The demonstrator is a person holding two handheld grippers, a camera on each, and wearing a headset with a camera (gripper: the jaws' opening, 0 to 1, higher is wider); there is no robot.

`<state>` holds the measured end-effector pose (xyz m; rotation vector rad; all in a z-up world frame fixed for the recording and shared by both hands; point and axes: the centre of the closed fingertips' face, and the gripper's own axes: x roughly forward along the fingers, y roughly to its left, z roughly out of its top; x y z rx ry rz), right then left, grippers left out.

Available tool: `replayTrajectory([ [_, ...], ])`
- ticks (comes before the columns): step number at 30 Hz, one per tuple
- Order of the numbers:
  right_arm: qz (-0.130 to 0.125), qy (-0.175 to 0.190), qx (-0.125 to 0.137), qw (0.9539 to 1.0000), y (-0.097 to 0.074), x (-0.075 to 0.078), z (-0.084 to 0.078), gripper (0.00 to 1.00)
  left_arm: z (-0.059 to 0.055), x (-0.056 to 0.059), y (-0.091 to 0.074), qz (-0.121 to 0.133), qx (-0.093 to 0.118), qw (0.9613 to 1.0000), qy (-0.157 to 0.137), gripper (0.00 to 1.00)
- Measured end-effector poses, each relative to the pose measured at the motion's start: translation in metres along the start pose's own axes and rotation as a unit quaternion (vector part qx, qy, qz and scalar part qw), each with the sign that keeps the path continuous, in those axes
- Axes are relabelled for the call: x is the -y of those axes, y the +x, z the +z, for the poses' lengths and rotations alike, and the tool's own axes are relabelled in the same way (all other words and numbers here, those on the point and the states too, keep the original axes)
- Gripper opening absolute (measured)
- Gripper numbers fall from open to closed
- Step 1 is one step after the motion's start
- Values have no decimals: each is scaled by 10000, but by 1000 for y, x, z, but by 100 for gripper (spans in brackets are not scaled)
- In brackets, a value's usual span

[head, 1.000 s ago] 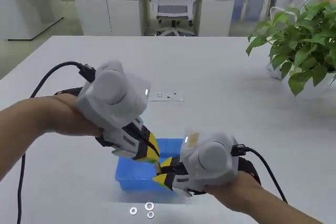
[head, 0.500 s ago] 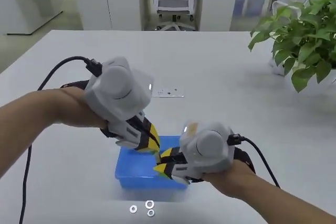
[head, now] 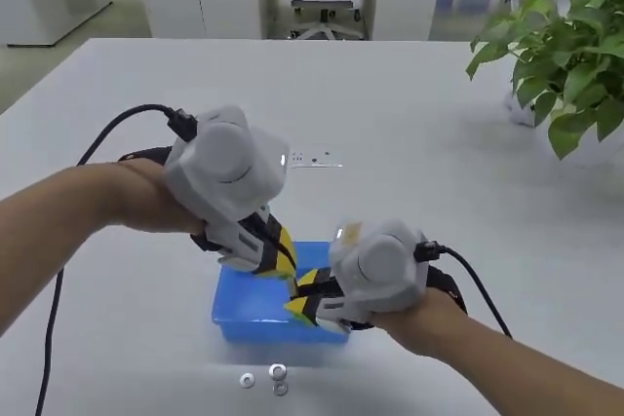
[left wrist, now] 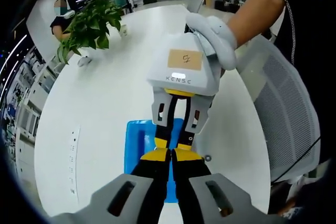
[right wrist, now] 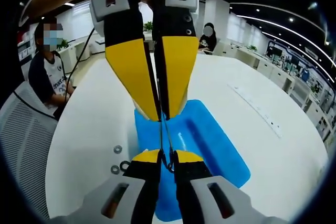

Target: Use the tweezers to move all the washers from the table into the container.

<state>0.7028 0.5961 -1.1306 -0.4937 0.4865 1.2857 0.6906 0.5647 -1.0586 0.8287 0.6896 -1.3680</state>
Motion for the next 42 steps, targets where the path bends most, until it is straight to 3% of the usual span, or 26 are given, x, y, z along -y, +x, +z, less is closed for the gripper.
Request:
replayTrajectory([
  [22, -57, 146, -45, 9999, 3, 12, -9, 11, -1, -13, 10, 13, 21, 10000, -4, 6],
  [29, -96, 110, 21, 9999, -1, 12, -3, 11, 1, -14, 5, 45, 47, 10000, -10, 6],
  [42, -197, -24, 156, 9997, -14, 7, 12, 11, 12, -6, -12, 109, 108, 9999, 10, 5],
])
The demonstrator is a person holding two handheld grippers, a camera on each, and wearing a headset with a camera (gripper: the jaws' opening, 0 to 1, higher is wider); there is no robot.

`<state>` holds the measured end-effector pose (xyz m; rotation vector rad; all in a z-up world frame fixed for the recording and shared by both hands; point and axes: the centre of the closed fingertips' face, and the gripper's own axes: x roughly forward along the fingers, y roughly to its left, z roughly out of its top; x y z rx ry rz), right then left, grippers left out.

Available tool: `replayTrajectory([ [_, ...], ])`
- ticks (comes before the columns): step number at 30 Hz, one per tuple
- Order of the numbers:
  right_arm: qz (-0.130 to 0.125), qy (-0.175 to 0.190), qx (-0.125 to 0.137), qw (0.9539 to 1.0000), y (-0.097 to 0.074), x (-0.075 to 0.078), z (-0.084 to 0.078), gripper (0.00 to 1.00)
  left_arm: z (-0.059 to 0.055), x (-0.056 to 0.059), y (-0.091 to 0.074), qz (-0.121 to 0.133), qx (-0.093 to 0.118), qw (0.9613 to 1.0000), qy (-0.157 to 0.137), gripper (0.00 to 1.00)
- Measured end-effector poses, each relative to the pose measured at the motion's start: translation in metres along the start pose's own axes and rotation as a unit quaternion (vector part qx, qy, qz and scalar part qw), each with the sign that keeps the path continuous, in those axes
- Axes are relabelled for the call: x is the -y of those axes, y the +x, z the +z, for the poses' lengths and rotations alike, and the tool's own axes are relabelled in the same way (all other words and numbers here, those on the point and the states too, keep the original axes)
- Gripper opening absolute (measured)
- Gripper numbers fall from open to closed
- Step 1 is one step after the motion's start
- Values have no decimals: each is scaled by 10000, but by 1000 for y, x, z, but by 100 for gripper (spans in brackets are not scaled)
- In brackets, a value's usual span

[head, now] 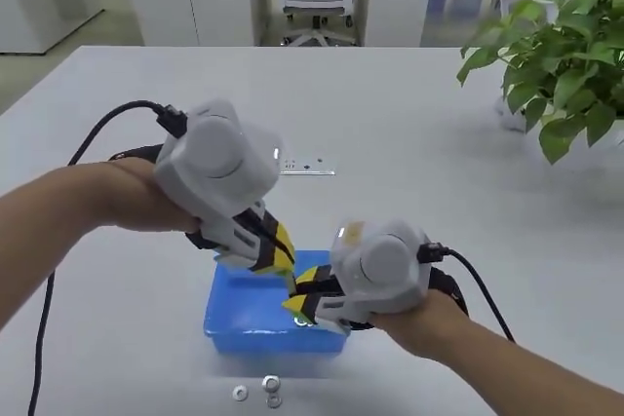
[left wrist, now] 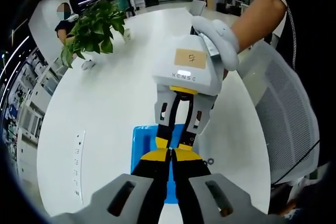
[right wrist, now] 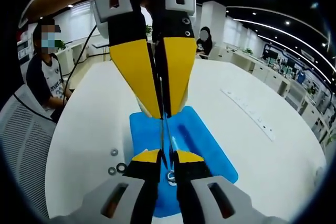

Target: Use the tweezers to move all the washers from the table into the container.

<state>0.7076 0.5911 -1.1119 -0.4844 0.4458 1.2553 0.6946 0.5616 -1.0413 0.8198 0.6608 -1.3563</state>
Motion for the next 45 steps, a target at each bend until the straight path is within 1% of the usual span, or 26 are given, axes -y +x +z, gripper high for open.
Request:
replayTrajectory([
  [8, -4, -105, 112, 9999, -5, -11, 13, 11, 6, 12, -12, 34, -76, 9999, 78, 5],
  [10, -4, -119, 118, 9999, -5, -14, 14, 11, 6, 15, -14, 45, -92, 9999, 65, 5],
  [13, 21, -156, 125, 9998, -6, -21, 17, 11, 5, 20, -18, 26, -97, 9999, 40, 5],
  [22, 58, -252, 158, 9995, -8, -40, 23, 11, 3, 38, -27, 44, -49, 10000, -36, 5],
  [29, 139, -247, 159, 9995, -5, -56, 21, 11, -4, 53, -28, 53, -71, 9999, -73, 5],
  [33, 199, -294, 115, 9993, -3, -66, 19, 11, -8, 60, -26, 8, -92, 9999, -112, 5],
  [39, 253, -267, 89, 9993, 2, -74, 14, 12, -14, 67, -23, -12, -92, 9999, -133, 5],
  [45, 305, -268, 17, 9992, 6, -84, 6, 12, -21, 76, -16, -70, -112, 9998, -162, 5],
])
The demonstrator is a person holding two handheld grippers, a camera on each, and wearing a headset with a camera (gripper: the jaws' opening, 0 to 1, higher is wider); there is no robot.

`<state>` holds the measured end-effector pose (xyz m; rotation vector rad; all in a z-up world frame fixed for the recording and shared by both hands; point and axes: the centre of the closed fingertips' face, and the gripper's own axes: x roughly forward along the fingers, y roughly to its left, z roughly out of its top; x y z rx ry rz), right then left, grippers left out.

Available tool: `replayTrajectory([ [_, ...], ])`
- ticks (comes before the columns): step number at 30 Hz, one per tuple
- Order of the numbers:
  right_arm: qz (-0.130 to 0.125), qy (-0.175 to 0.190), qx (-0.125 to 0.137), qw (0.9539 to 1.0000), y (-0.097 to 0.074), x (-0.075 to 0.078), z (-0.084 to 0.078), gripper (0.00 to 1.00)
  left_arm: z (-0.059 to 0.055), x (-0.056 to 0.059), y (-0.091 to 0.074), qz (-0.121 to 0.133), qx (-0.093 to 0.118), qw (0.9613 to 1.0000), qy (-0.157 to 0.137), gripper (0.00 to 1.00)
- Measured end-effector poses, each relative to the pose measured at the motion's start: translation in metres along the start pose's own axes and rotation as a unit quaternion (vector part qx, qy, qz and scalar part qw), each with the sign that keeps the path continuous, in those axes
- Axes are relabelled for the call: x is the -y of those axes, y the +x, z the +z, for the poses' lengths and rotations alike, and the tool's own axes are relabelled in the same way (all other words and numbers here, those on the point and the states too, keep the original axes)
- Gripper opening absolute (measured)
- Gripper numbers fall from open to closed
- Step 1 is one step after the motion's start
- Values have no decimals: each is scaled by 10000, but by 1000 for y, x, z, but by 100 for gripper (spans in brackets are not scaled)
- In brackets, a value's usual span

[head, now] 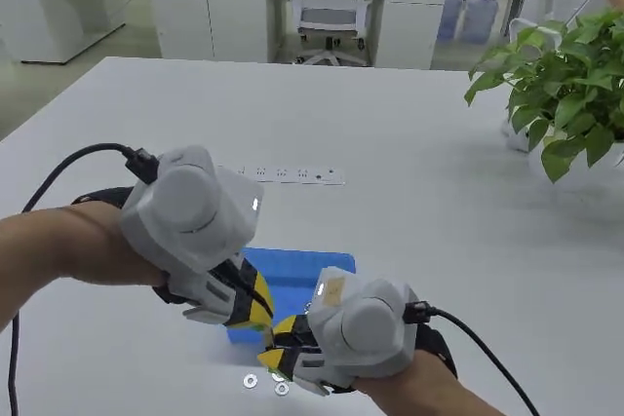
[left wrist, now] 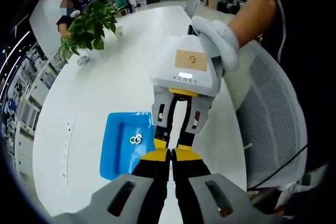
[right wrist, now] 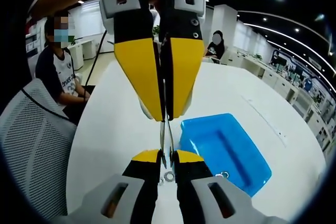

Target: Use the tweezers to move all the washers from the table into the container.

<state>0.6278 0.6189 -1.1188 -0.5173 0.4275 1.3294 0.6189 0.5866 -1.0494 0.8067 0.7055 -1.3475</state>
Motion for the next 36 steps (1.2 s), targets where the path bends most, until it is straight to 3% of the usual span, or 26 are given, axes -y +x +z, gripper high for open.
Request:
replayTrajectory([
  [18, 90, 100, -192, 9997, 5, -17, -24, 12, -10, 17, 20, -150, -37, 9999, -74, 5],
  [36, 102, 268, -225, 9993, 10, -14, -36, 12, -16, 13, 32, -190, -145, 9997, -92, 5],
])
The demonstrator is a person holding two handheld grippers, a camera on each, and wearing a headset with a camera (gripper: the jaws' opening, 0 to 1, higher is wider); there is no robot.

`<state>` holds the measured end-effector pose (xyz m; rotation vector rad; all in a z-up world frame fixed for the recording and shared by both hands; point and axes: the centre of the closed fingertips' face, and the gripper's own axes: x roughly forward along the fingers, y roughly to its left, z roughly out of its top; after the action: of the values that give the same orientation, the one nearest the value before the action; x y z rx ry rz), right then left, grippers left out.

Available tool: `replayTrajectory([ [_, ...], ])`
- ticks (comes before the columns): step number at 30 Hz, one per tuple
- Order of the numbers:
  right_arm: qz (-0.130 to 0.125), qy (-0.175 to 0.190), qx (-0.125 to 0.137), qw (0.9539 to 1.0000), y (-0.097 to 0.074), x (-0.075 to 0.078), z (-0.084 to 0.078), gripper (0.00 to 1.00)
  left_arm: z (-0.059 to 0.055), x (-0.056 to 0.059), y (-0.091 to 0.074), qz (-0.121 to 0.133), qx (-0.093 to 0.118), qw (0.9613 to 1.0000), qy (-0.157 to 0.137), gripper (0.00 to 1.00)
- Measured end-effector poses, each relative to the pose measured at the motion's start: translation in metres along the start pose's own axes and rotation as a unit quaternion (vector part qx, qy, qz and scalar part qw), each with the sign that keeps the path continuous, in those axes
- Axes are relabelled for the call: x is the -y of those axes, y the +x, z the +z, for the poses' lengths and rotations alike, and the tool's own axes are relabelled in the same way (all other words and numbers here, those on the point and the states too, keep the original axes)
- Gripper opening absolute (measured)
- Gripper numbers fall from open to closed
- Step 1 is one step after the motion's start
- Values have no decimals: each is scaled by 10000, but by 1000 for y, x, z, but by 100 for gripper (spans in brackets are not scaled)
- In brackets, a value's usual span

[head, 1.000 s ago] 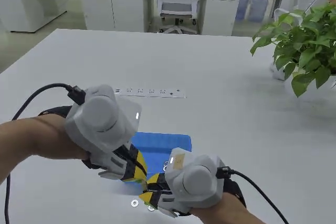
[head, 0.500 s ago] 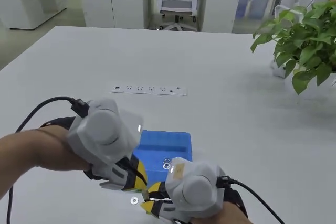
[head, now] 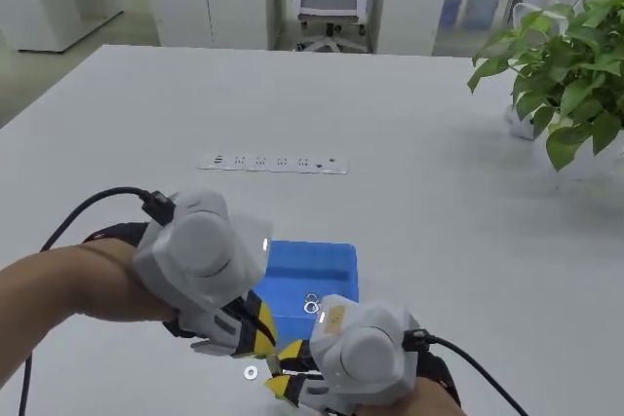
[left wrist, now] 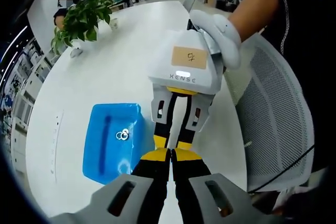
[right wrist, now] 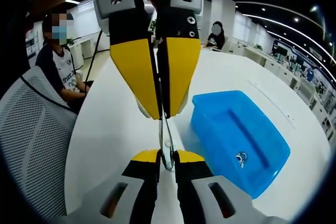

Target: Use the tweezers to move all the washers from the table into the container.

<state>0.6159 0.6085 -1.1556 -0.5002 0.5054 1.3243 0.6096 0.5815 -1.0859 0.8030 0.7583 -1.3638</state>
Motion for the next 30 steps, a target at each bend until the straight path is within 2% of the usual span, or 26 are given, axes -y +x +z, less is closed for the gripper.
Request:
replayTrajectory([
  [10, -19, 135, 16, 9999, 0, 2, -2, 11, 3, -5, 2, -42, 25, 10000, -15, 5],
  [20, -8, 150, -7, 9999, -1, 1, -2, 10, 4, -4, 2, -65, 20, 10000, 13, 5],
  [30, -131, 157, 87, 9998, -12, 5, 9, 10, 16, -6, -8, -41, 97, 9999, 104, 5],
])
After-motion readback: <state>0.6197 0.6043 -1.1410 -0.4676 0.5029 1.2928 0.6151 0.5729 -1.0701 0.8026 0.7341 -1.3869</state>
